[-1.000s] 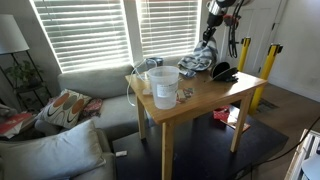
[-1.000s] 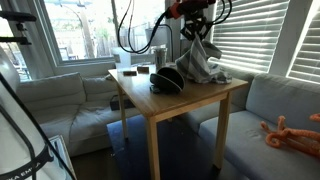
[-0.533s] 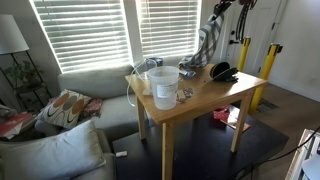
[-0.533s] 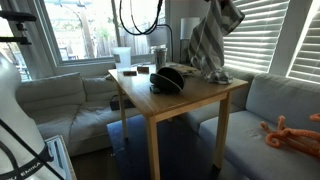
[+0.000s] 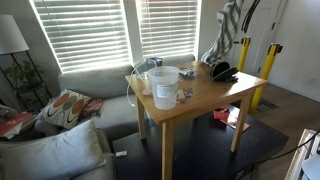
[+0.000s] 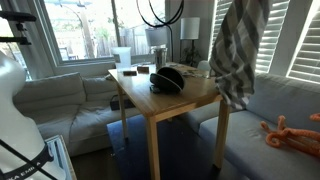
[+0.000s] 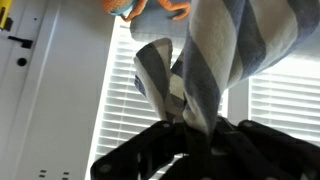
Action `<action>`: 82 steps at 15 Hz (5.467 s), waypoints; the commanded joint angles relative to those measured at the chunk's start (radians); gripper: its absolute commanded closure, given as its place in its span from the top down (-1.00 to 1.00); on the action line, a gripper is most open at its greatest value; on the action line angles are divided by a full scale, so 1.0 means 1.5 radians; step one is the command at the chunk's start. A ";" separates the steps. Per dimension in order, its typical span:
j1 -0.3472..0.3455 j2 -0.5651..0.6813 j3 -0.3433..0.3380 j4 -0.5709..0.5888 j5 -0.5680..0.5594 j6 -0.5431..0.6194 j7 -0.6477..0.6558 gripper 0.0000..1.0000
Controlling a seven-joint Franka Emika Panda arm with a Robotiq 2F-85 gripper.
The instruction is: Put the striped towel in the basket
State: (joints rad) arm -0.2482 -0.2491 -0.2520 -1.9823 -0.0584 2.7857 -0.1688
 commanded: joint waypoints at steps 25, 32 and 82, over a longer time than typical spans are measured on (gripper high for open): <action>-0.084 0.320 -0.012 -0.023 -0.307 -0.026 0.514 -0.98; -0.050 0.310 -0.039 -0.031 -0.240 0.013 0.498 -0.90; 0.122 0.628 -0.256 0.130 -0.233 0.177 0.711 -0.98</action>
State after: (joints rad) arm -0.0989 0.6155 -0.5947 -1.8384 -0.4066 3.0902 0.8672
